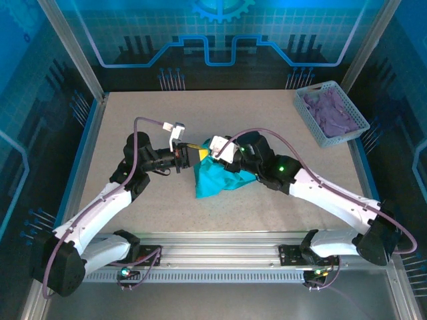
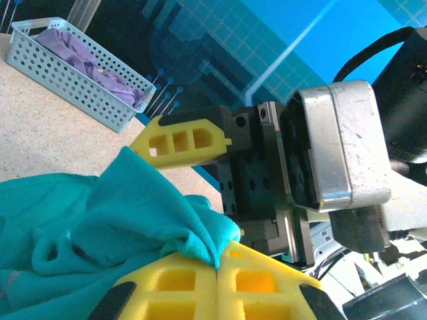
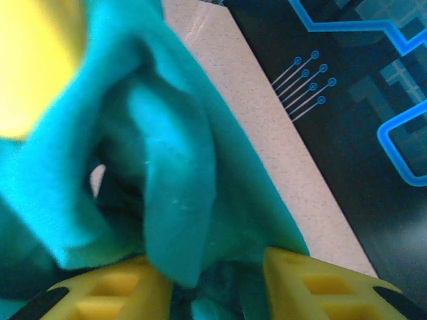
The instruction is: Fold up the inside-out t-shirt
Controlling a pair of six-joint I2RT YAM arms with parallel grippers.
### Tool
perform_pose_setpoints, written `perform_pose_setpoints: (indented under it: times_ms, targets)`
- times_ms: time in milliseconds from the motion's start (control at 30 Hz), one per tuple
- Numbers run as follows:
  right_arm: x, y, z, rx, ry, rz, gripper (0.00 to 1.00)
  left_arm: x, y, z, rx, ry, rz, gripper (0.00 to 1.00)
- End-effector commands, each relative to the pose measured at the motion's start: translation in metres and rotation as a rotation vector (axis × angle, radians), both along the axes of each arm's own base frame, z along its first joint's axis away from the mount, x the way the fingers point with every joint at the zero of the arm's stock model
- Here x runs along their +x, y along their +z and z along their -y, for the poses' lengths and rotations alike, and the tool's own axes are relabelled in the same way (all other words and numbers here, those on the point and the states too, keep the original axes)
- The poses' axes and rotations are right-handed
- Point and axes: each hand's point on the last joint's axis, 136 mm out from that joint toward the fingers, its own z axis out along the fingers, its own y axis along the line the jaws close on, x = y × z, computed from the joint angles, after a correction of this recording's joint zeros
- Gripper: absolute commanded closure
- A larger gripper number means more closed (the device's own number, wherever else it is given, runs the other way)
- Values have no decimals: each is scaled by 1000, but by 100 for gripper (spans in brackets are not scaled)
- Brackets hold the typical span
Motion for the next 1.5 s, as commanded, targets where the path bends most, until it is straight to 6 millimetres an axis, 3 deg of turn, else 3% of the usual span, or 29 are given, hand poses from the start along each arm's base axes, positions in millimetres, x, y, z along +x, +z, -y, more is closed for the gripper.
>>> perform_pose_setpoints:
  times_ms: [0, 167, 333, 533, 667, 900, 1067, 1233, 1400, 1467]
  targets:
    - [11, 30, -4, 35, -26, 112, 61, -2, 21, -4, -10, 11, 85, 100]
    - [11, 34, -6, 71, -5, 119, 70, -1, 20, -4, -7, 16, 84, 100]
    - [-5, 36, -6, 139, 88, 38, 100, 8, 16, -8, 14, 80, 65, 100]
    - [-28, 52, 10, 354, 179, -269, 100, 40, -4, -33, 126, 328, 1, 100]
    - [-40, 58, 3, 450, 203, -462, 100, 49, -11, -44, 188, 411, -9, 97]
    - [-17, 61, -11, 715, 118, -826, 100, 47, -18, -54, 295, 515, -2, 79]
    - [-1, 57, -21, 794, 83, -900, 100, 29, -25, -53, 407, 559, 12, 60]
    - [7, 53, -24, 805, 58, -926, 100, 13, -28, -38, 439, 509, 27, 51]
    - [4, 55, -26, 798, 77, -935, 100, 31, -36, -31, 505, 522, 46, 47]
    - [0, 55, -24, 792, 86, -932, 100, 40, -36, -21, 508, 502, 59, 52]
